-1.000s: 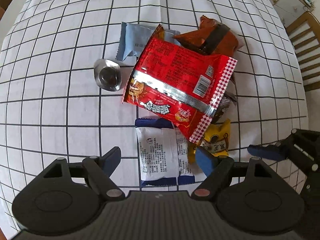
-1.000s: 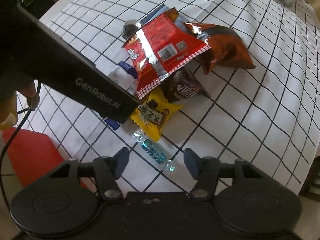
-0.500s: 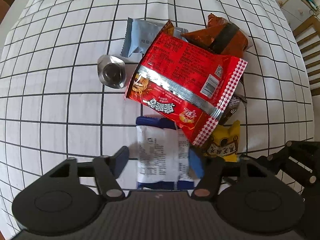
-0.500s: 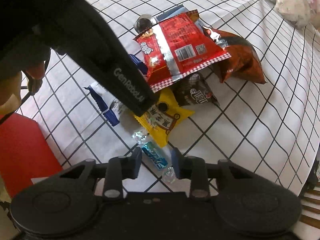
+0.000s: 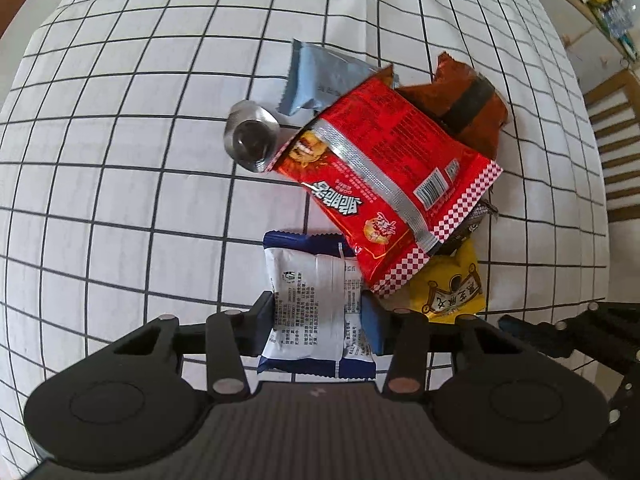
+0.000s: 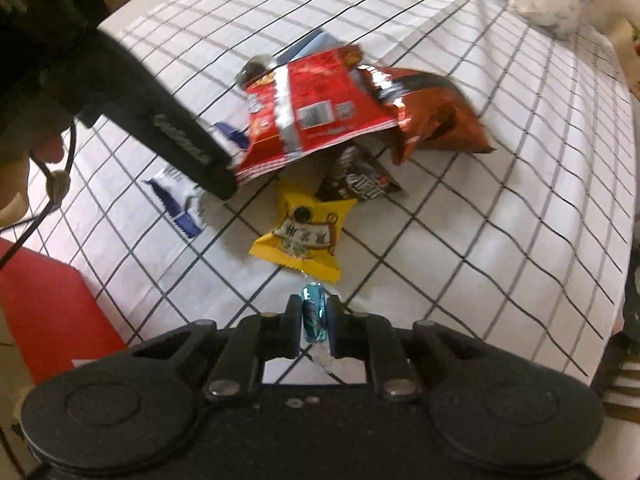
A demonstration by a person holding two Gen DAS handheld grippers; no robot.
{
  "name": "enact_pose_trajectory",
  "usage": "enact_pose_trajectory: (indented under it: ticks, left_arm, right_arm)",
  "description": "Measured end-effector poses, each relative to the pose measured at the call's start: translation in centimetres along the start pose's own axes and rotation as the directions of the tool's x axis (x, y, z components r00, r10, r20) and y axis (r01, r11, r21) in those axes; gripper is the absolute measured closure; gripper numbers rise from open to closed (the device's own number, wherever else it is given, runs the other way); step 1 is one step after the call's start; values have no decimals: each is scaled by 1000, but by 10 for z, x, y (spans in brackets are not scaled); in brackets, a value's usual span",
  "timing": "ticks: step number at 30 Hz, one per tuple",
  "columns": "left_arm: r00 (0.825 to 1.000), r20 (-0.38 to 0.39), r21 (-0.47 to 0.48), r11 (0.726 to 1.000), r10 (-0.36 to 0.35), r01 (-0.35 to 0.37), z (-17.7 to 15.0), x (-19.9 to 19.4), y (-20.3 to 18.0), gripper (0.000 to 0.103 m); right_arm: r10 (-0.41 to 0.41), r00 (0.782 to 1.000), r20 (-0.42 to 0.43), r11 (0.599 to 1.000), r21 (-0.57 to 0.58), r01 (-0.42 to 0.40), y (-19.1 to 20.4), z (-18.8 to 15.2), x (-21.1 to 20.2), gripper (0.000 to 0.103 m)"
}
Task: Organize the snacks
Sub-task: 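Grasp the blue candy stick with the right tool while the left grasps the white-blue biscuit pack, then lift both held snacks off the table toward the white box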
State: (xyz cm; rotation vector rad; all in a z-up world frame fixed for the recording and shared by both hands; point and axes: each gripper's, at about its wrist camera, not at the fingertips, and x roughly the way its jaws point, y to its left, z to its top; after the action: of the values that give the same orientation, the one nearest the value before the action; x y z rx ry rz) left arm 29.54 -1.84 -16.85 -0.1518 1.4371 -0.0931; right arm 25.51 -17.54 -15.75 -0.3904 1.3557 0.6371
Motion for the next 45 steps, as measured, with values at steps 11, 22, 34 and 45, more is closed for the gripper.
enact_pose_trajectory:
  ticks: [11,22,34,45]
  left_arm:
    - [999,38,-27,999,-38,39,-11,-36,16,59]
    - [996,53,-67,995,-76,80,-26,-48,24,62]
    - [993,63,-65,992,-104,108,-23,-49,21,62]
    - [992,71,-59,993,-101,105,-21,-50,18,62]
  right_arm:
    - [14,997,80,993,119,-24,-26,-14,-33,92]
    - [42,999,11,994,96,-42,-21,-10,0,90]
    - [26,999,-20,999,39,-26,-14,-3,15,89]
    - [10,1000,13,1000,16,-10,-6,-16,-4,92]
